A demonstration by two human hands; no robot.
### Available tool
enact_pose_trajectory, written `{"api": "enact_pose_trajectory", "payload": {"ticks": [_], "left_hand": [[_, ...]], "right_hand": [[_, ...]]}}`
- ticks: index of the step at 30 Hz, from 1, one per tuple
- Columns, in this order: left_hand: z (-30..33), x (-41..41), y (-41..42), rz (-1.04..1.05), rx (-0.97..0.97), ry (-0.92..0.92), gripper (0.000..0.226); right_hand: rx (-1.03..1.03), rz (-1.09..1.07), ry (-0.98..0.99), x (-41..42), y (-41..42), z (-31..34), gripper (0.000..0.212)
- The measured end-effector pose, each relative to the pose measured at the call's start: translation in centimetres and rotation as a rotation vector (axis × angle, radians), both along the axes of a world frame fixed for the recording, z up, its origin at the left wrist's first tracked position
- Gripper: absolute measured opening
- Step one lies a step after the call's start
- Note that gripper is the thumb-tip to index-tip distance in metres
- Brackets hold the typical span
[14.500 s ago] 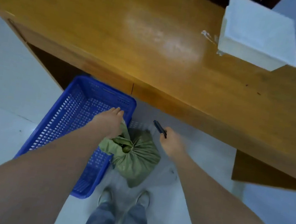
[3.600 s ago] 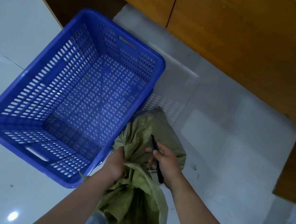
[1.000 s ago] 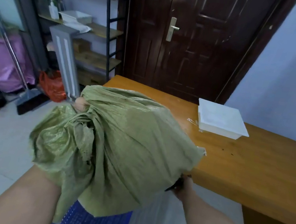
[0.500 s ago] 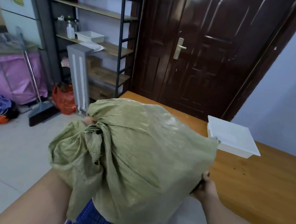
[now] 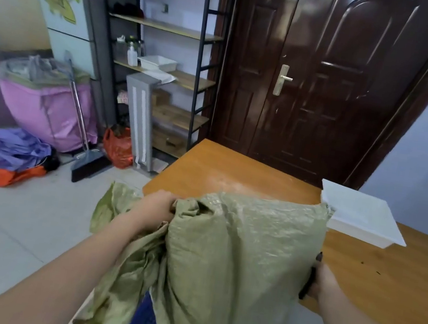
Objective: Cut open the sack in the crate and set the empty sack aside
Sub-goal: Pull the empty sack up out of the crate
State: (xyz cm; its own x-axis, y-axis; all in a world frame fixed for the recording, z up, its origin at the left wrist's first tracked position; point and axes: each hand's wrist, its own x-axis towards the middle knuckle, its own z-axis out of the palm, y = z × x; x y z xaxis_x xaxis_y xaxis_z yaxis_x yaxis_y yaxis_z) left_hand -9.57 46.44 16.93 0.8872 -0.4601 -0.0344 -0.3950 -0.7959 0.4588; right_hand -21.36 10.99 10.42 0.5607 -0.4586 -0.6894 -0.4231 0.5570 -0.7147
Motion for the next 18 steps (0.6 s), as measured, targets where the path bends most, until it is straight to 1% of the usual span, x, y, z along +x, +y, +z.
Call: {"api": "enact_pose_trajectory", "payload": {"ticks": [1,2,4,7,10,12,15,18], "left_hand": [[0.2,-0.3,0.4,-0.054,0.100,-0.067,0.010],[0.1,-0.5,0.8,-0.090,0.197,-0.126,0.017],[-0.7,-0.6,1.8,-0.145,0.361,-0.178,0.023],[-3.9,-0.9,3.4,-0.205,0.419,-0.092,0.031],[-7.2,-1.2,5.0,-0.211,0.481,-0.029,0.036],[-9.4,-1.1,6.0,-0.179,0.471,0.047,0.040],[-12.8,-1.1,7.4,-0.073,0.333,0.190,0.045],[-16.6,-0.9,8.4,0.065,0.173,0.359,0.045]], "right_hand": [[-0.006,-0.001,0.006,0.1,0.2,0.1,0.047],[0.001,0.009,-0.012,0.1,0.6,0.5,0.047],[-0.030,-0.011,-0.011,0.8,1.3,0.7,0.039],[-0.108,-0.008,0.013,2.1,2.1,0.6,0.037],[-0.164,0.027,0.010,3.2,4.0,1.3,0.027],[-0.202,0.055,0.016,4.2,5.5,1.3,0.026],[-0.258,0.092,0.057,5.6,7.0,0.3,0.037],[-0.283,0.109,0.071,6.8,8.5,-0.2,0.035]]}}
